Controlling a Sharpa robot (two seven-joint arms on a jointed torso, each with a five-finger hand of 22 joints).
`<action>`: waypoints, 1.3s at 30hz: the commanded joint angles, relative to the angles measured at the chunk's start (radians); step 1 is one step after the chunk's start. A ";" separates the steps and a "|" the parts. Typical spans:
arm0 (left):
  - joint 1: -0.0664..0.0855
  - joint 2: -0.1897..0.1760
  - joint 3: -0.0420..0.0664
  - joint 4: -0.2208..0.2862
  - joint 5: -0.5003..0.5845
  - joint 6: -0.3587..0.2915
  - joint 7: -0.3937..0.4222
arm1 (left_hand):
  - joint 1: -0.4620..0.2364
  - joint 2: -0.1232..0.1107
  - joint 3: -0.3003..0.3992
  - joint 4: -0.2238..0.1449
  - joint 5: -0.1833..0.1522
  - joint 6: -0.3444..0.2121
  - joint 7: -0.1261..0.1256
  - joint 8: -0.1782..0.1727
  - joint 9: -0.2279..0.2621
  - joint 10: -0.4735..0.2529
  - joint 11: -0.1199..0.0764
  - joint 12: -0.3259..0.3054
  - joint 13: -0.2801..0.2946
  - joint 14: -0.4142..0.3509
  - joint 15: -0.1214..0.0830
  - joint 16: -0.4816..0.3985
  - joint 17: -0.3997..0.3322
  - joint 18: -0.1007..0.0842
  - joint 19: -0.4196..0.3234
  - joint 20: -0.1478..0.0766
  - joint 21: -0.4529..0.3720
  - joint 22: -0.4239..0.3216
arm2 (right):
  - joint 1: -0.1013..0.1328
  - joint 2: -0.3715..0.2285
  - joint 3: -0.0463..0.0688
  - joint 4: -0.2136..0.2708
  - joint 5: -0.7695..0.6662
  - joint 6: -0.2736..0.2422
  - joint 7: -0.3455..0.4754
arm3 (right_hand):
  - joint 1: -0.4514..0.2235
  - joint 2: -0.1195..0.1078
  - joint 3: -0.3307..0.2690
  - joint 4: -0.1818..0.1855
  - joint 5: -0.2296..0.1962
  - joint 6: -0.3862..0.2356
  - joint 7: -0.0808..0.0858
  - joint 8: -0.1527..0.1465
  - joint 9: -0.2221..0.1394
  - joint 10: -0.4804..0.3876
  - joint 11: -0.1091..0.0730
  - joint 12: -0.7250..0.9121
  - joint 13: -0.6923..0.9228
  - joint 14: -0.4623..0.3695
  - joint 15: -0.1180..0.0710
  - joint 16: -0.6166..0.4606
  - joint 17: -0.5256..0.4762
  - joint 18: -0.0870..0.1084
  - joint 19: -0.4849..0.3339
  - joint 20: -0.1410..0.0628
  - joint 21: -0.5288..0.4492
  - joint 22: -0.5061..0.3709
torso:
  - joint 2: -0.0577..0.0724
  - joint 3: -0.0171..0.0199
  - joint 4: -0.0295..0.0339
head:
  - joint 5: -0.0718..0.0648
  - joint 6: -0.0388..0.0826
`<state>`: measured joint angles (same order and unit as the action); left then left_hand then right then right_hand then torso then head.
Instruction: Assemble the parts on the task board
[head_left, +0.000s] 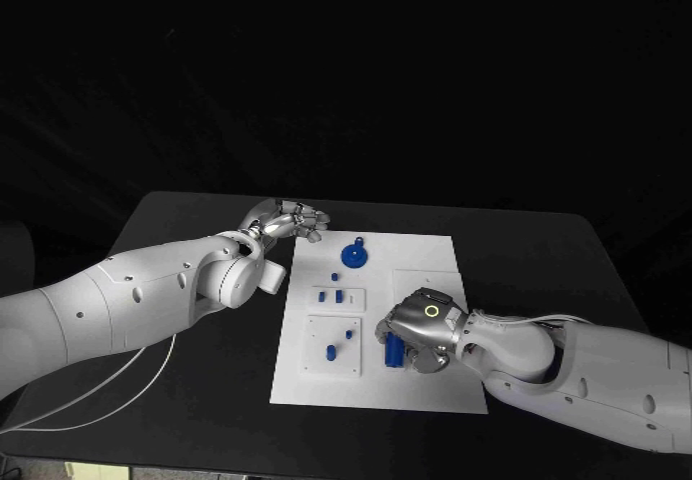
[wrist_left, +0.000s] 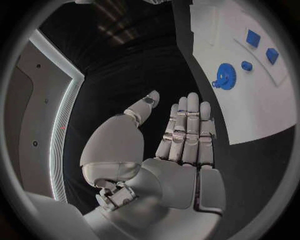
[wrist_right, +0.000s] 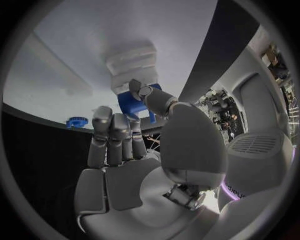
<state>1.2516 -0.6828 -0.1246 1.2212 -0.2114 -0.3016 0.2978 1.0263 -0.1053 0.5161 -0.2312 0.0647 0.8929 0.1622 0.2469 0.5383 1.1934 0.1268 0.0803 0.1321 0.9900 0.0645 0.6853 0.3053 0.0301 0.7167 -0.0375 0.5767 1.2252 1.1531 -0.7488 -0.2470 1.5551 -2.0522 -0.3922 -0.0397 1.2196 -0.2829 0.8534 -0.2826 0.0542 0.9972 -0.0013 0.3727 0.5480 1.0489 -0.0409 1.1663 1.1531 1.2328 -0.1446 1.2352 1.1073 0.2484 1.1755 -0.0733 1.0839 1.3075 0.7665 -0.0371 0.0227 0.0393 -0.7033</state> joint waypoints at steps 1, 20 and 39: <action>0.001 0.002 0.001 0.002 0.005 0.013 0.004 | -0.006 0.008 -0.005 -0.001 -0.001 -0.007 -0.001 0.006 -0.001 -0.006 -0.001 -0.002 -0.001 0.007 0.001 -0.006 0.002 0.003 0.004 0.004 -0.004 0.001 | -0.002 -0.001 -0.001 0.000 0.016 -0.044 0.028 | -0.005 0.010 0.005 -0.001 -0.005 0.083 0.067 0.012 0.004 0.006 0.001 0.004 -0.005 0.000 0.003 0.003 0.002 0.013 0.009 0.001 0.006 0.013 | 0.000 0.0000 -0.0001 | 0.000 0.002; 0.001 0.001 0.001 0.003 0.005 0.014 0.002 | -0.007 0.008 -0.006 0.000 -0.002 -0.008 0.000 0.005 -0.002 -0.007 0.000 -0.003 -0.002 0.007 0.001 -0.007 0.004 0.003 0.004 0.004 -0.006 0.002 | -0.002 -0.012 -0.001 -0.010 0.031 -0.022 0.071 | -0.004 0.016 0.005 -0.003 -0.005 0.096 0.061 0.015 0.006 0.005 -0.003 0.004 -0.016 0.000 -0.001 0.001 0.002 0.013 0.009 0.000 0.004 0.012 | 0.000 -0.0002 -0.0010 | 0.000 0.001; 0.001 0.002 0.001 0.001 0.005 0.015 0.002 | -0.007 0.008 -0.006 0.000 -0.002 -0.009 0.000 0.005 -0.003 -0.007 0.000 -0.003 -0.002 0.007 0.001 -0.009 0.005 0.003 0.004 0.004 -0.007 0.002 | -0.003 -0.004 -0.001 -0.029 0.030 -0.013 0.080 | 0.001 0.023 0.001 -0.005 -0.005 0.097 0.058 0.010 0.006 -0.005 -0.005 0.007 -0.024 -0.007 -0.001 -0.004 0.003 0.013 0.000 0.004 0.001 0.014 | 0.001 0.0012 0.0003 | 0.000 0.001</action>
<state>1.2516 -0.6824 -0.1243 1.2209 -0.2113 -0.2994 0.2943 1.0223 -0.1013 0.5161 -0.2313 0.0648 0.8929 0.1622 0.2469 0.5366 1.1934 0.1268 0.0803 0.1315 0.9899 0.0644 0.6814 0.3089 0.0300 0.7167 -0.0375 0.5767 1.2257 1.1517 -0.7557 -0.2476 1.5261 -2.0197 -0.4172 0.0264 1.2228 -0.2695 0.8555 -0.2860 0.0541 1.0043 -0.0049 0.3746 0.5479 1.0489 -0.0411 1.1694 1.1302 1.2328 -0.1445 1.2352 1.1090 0.2490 1.1754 -0.0728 1.0838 1.3073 0.7665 -0.0364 0.0222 0.0388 -0.7015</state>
